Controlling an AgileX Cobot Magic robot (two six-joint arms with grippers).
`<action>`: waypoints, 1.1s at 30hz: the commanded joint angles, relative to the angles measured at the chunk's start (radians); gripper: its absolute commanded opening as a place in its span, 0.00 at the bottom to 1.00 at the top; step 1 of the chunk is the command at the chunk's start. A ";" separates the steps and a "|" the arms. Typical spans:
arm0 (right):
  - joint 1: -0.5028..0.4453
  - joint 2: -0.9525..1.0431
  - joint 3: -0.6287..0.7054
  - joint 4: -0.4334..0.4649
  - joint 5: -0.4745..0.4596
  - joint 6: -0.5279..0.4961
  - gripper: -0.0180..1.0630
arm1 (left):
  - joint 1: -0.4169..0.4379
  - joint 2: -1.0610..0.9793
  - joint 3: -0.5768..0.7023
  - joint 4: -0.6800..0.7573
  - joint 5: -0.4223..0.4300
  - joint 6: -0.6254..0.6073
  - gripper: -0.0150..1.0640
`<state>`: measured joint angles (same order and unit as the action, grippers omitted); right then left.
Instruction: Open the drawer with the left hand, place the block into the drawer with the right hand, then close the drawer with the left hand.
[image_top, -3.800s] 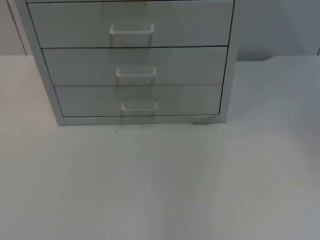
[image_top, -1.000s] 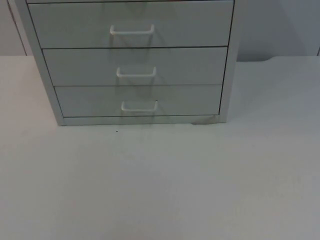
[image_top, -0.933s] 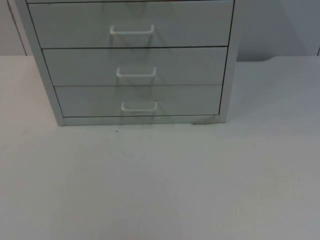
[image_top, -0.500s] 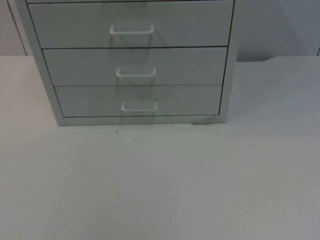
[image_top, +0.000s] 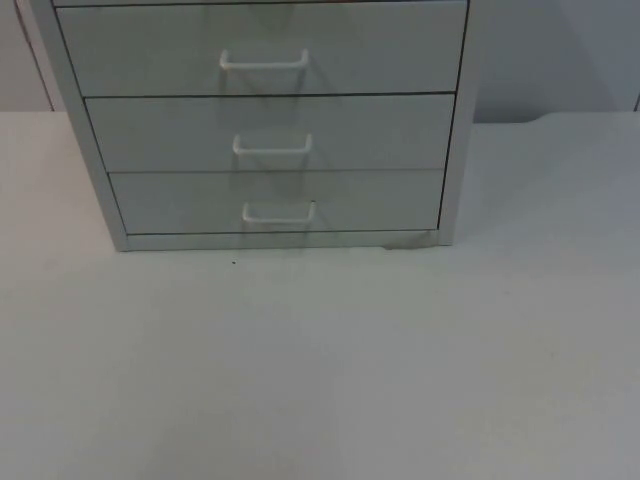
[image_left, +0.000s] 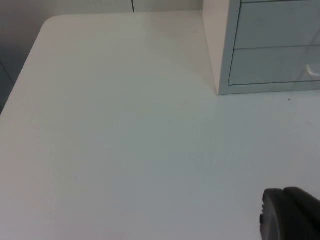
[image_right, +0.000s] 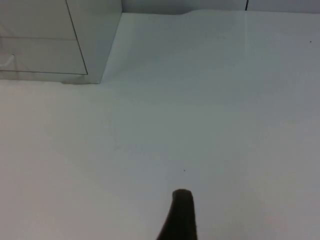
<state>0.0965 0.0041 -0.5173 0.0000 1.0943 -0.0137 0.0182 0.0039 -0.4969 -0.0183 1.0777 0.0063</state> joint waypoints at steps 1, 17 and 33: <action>-0.003 -0.004 0.003 0.000 -0.015 -0.005 0.63 | 0.002 -0.004 0.003 0.004 -0.001 -0.019 0.01; -0.003 -0.004 0.003 0.006 -0.015 -0.011 0.99 | 0.002 -0.004 0.003 -0.002 -0.001 -0.012 0.71; -0.003 -0.004 0.003 0.000 -0.015 -0.009 0.99 | 0.002 -0.004 0.003 -0.002 -0.001 -0.015 0.99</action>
<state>0.0965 0.0041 -0.5173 0.0000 1.0923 -0.0182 0.0182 0.0039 -0.4969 -0.0183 1.0777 0.0000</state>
